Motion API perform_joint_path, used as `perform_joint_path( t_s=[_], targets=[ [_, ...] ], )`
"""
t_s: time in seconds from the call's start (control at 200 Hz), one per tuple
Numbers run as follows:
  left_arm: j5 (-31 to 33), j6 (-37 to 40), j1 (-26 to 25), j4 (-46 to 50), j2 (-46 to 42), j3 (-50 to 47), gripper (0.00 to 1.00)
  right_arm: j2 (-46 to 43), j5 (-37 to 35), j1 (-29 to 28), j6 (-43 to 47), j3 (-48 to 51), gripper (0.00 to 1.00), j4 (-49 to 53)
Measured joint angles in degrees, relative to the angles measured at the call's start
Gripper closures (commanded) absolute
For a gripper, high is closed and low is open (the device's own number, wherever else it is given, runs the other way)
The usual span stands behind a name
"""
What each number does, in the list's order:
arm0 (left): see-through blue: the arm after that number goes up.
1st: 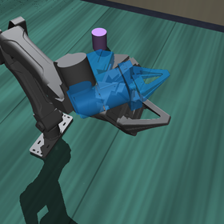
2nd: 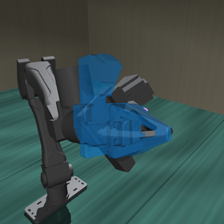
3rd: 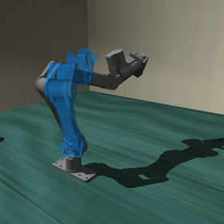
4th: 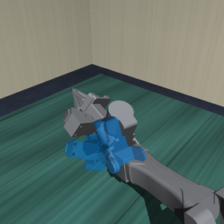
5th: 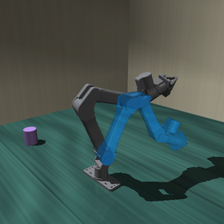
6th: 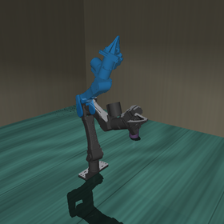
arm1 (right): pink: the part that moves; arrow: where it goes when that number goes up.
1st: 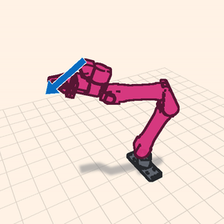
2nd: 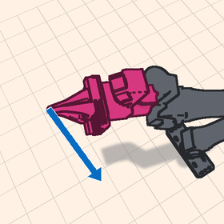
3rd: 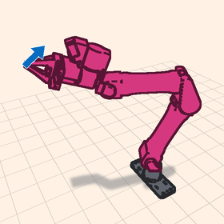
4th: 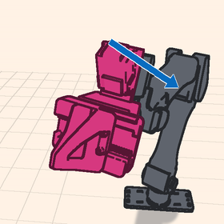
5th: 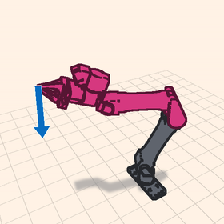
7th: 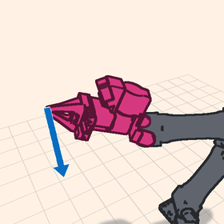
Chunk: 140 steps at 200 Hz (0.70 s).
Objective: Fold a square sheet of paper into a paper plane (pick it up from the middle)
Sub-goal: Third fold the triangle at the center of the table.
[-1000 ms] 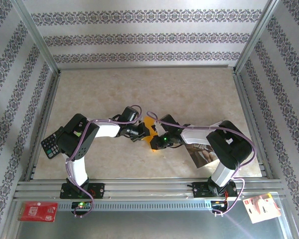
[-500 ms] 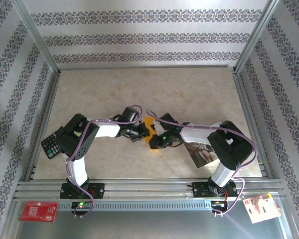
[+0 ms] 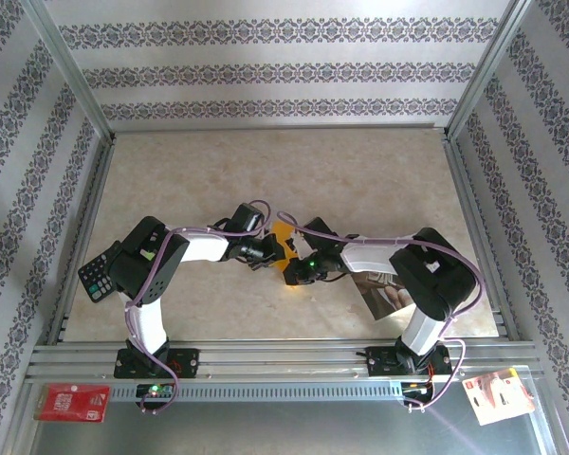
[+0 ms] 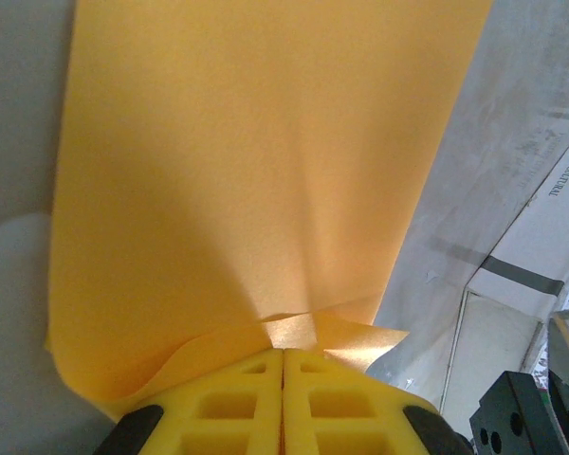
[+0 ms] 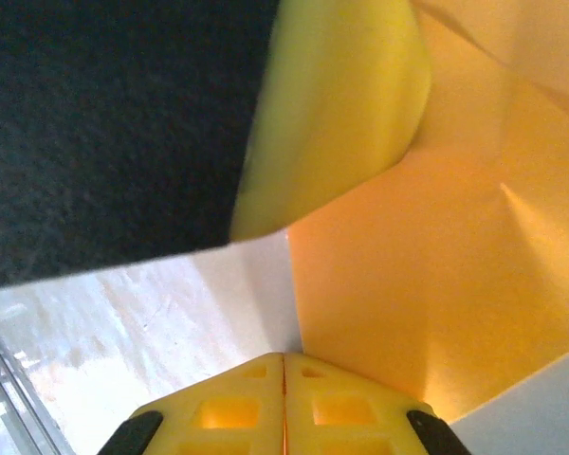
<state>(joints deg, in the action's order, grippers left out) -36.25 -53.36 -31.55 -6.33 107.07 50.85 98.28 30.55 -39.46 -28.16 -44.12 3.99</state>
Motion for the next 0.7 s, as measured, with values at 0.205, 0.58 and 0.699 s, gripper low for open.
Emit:
perform_joint_path(
  t_s=[0.205,0.58,0.699],
  targets=[
    [0.02,0.46,0.00,-0.13,0.00,-0.15,0.93,-2.38,-0.09,-0.09,-1.31,3.80,0.93,-3.45],
    [0.02,0.70,0.00,-0.50,-0.02,-0.37,0.94,-7.15,-1.09,-0.92,-3.28,7.82,0.94,-2.14],
    [0.02,0.72,0.00,-0.50,-0.02,-0.37,0.93,-9.07,-1.07,-0.85,-3.67,7.91,0.94,0.81]
  ],
)
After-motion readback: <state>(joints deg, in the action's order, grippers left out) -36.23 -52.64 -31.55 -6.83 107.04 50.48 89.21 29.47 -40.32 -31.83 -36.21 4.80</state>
